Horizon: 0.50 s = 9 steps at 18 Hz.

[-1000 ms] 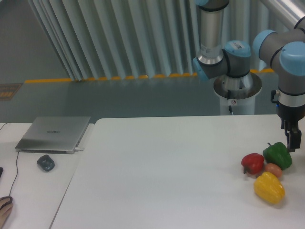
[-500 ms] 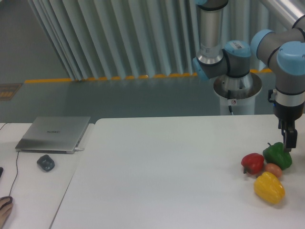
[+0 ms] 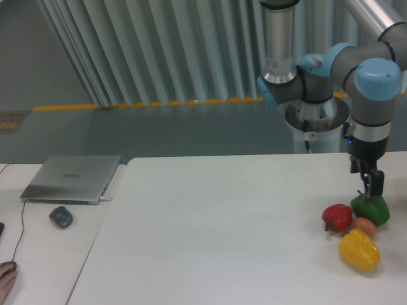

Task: Place the red peppers in a basket
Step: 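Move the gripper over the red pepper and descend onto it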

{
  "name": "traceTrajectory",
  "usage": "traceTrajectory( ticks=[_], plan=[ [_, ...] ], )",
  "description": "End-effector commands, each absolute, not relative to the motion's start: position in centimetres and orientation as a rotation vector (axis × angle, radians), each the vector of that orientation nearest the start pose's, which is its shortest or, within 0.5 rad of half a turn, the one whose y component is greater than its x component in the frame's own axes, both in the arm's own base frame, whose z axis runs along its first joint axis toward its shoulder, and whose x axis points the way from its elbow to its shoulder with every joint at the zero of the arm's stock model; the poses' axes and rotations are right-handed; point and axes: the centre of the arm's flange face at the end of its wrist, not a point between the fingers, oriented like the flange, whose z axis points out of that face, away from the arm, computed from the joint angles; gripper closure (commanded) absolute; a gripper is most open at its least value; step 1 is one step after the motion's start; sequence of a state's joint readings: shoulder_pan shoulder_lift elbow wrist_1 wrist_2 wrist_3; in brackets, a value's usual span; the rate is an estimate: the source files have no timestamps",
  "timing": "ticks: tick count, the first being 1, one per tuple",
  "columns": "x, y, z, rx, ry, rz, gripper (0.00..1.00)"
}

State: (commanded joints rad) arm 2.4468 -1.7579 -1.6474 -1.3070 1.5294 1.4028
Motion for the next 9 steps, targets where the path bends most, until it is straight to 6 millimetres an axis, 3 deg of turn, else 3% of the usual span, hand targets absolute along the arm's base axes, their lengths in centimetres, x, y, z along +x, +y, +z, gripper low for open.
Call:
traceTrajectory(
  ticks=[9],
  plan=[
    [-33.7,46.7,34.9,-3.1,0.312,-0.056,0.0]
  ],
)
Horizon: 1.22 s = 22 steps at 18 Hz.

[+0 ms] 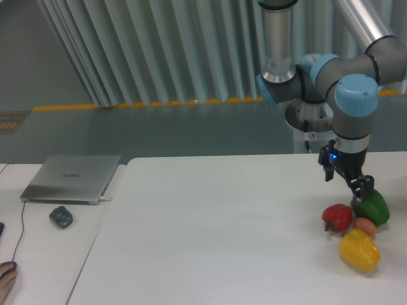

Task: Place the red peppers in a basket
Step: 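Move the gripper over the red pepper and descend onto it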

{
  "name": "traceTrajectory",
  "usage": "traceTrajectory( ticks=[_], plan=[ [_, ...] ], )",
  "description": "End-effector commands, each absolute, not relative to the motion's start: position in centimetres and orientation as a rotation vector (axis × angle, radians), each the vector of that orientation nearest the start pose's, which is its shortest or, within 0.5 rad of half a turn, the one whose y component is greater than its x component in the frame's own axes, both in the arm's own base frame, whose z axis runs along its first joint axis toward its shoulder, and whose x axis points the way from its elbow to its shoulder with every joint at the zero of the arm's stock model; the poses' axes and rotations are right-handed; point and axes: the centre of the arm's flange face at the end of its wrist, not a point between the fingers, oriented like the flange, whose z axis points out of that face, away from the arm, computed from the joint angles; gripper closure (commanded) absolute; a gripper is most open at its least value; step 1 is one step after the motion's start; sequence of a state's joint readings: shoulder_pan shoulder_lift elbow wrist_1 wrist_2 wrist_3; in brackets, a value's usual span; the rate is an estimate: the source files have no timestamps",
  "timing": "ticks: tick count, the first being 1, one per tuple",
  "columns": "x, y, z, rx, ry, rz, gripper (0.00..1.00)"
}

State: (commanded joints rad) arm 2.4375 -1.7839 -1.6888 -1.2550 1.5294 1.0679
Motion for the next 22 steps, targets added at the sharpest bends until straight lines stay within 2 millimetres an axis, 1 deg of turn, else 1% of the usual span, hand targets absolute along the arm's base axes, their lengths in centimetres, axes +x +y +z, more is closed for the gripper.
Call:
traceTrajectory(
  ticks=[5,6,10,15,19,22],
  plan=[
    [-33.7,47.0,32.9,-3.115,0.284,-0.079,0.0],
    [-33.3,47.3,32.6,-3.114,0.298,-0.081,0.0],
    [-32.7,47.9,30.9,-3.133,0.324,-0.117,0.0],
    [-32.5,47.8,30.3,-3.139,0.334,-0.112,0.0],
    [-32.5,47.8,29.4,-3.137,0.334,-0.102,0.0],
    [-32.6,47.8,29.2,-3.145,0.333,-0.094,0.0]
  ],
)
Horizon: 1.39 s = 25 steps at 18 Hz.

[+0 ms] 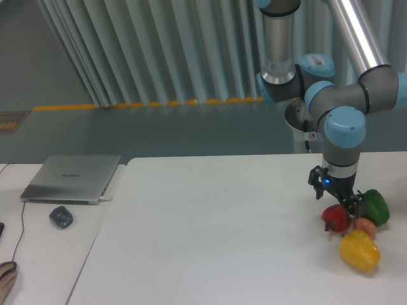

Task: Place the red peppers in a basket
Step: 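Move the gripper over the red pepper and descend onto it, then close the gripper around the red pepper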

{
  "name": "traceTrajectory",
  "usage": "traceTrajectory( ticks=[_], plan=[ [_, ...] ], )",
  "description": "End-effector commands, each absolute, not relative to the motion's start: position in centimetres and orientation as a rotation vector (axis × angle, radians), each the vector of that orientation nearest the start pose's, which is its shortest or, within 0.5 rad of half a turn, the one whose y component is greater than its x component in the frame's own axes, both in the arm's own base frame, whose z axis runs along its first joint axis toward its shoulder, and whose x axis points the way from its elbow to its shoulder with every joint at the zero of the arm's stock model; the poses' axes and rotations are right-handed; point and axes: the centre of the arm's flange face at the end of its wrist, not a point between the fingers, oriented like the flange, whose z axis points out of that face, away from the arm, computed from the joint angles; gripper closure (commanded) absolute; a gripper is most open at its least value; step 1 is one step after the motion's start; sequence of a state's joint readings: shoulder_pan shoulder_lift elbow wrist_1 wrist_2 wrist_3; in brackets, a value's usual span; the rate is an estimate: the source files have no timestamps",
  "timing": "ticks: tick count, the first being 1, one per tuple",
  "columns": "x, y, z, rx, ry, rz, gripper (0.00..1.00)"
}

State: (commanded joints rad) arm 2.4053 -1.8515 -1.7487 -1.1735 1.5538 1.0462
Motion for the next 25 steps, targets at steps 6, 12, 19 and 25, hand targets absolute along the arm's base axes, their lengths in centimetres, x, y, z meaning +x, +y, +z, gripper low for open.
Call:
traceTrajectory(
  ticks=[6,12,19,25],
  plan=[
    [-32.9,47.9,28.4,-3.137,0.335,-0.054,0.0],
    [-33.2,47.9,27.6,-3.163,0.354,-0.025,0.12],
    [-33.0,47.8,27.7,-3.161,0.364,-0.023,0.75],
    [-30.2,48.0,32.2,-3.146,0.42,-0.007,0.83]
  ],
)
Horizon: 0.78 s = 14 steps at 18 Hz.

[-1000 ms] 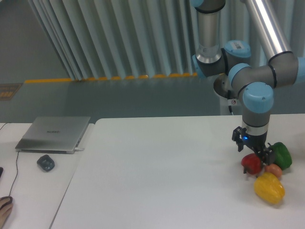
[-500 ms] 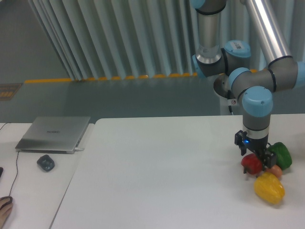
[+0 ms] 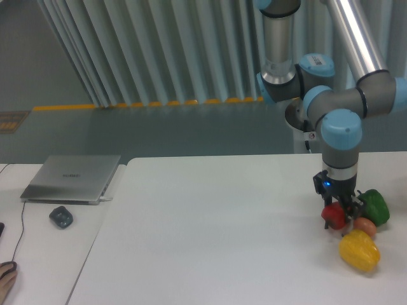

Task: Place the red peppers in a basket
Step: 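Close the gripper around the red pepper, then lift the red pepper up and carry it away from the table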

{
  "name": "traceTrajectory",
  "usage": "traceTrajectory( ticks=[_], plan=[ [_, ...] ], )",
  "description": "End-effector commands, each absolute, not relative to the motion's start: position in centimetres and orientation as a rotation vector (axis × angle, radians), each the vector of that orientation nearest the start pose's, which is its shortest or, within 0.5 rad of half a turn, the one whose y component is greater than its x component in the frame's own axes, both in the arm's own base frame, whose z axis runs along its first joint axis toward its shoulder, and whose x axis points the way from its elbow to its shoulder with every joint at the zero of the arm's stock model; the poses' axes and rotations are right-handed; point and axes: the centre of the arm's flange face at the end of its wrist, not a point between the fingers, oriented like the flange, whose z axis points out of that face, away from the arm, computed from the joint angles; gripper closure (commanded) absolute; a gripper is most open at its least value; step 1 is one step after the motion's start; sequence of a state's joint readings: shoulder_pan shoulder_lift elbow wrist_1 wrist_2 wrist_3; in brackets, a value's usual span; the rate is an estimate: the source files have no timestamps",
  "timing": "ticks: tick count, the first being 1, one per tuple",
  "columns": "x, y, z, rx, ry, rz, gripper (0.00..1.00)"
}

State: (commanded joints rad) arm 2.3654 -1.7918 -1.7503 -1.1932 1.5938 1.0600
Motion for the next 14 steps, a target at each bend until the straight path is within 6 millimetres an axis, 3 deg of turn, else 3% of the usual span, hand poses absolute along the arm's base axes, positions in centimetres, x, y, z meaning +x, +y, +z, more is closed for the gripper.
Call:
traceTrajectory(
  ticks=[3,6,8,10,14],
  plan=[
    [-30.9,48.0,34.7,-3.148,0.411,-0.013,0.83],
    [-33.4,47.5,38.8,-3.137,0.38,0.014,0.83],
    [-35.0,47.0,41.1,-3.12,0.482,0.021,0.83],
    [-37.8,45.1,42.4,-3.106,0.544,0.023,0.83],
    [-44.4,38.7,42.7,-3.061,0.756,0.027,0.83]
  ],
)
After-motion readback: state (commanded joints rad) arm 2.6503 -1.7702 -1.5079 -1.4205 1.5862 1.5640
